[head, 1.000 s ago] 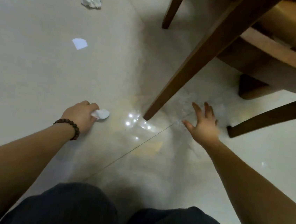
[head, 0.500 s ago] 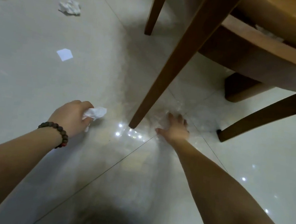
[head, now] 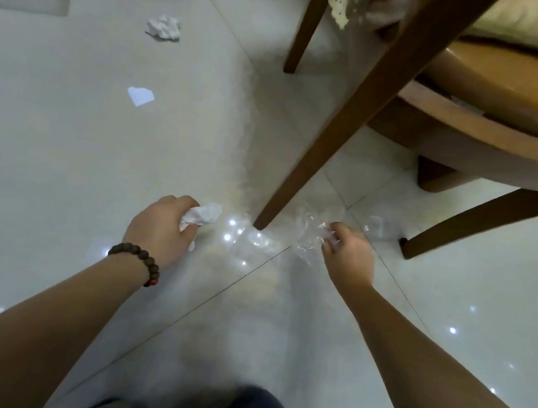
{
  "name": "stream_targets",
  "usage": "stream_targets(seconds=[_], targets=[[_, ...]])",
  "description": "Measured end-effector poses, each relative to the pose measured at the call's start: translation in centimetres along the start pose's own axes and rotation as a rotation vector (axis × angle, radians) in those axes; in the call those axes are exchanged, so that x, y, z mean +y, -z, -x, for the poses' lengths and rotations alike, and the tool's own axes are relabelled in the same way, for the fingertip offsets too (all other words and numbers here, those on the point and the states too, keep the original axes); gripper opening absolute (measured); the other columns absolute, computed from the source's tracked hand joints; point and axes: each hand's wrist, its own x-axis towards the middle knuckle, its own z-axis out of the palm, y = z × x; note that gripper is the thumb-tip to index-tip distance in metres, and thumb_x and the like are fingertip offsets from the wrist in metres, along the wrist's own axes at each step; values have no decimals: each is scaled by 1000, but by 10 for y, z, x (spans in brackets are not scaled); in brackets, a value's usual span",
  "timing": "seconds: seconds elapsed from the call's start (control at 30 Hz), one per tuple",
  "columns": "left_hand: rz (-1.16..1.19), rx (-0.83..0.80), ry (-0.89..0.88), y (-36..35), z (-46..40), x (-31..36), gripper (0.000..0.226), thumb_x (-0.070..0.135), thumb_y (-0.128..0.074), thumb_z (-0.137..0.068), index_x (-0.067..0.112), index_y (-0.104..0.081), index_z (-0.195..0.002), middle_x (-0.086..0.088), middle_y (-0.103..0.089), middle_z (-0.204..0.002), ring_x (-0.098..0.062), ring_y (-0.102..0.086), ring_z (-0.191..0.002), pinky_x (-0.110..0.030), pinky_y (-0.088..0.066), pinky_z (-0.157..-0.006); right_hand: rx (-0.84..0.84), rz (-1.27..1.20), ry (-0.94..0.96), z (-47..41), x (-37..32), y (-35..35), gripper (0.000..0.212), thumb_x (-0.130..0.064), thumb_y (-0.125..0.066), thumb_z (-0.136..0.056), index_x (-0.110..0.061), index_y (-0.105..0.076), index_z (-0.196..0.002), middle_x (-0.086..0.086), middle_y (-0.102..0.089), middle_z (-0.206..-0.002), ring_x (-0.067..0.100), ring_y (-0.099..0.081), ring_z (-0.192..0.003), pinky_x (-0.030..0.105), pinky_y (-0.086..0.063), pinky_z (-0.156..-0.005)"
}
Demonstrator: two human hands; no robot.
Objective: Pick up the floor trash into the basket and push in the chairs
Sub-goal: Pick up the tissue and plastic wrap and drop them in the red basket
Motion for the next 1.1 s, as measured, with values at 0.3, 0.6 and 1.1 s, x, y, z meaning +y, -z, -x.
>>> stream_targets(seconds=[0.3,0.6,1.1], targets=[[151,123,142,165,140,57,12,19,-54,-90,21,-61,-100,-1,-62,-87,-19,-56,-80,-29,-40,-64,-72,2,219,70,-165,187,24,-25,-58,-89,-16,-61,-112,6,-66,-104,23,-62,-88,36,-52,-77],[103,389,259,433,245,147,22,21,-56,-89,19,-60,-111,-4,-62,-101,-27,-58,-85,-35,-49,-70,-33,-78,519,120,-368,393,16,-20,-62,-83,-13,-59,-97,11,-61,-89,36,-59,-80,38,-48,-57],[102,664,436,639,352,128,27,34,-54,-90,16,-56,-110,-8,-62,-101,-33,-60,-87,-40,-52,-72,-88,-228,630,200,-584,484,15,-18,-60,-84,-11,-60,-97,12,-61,-96,36,-58,-83,35,-42,-64]])
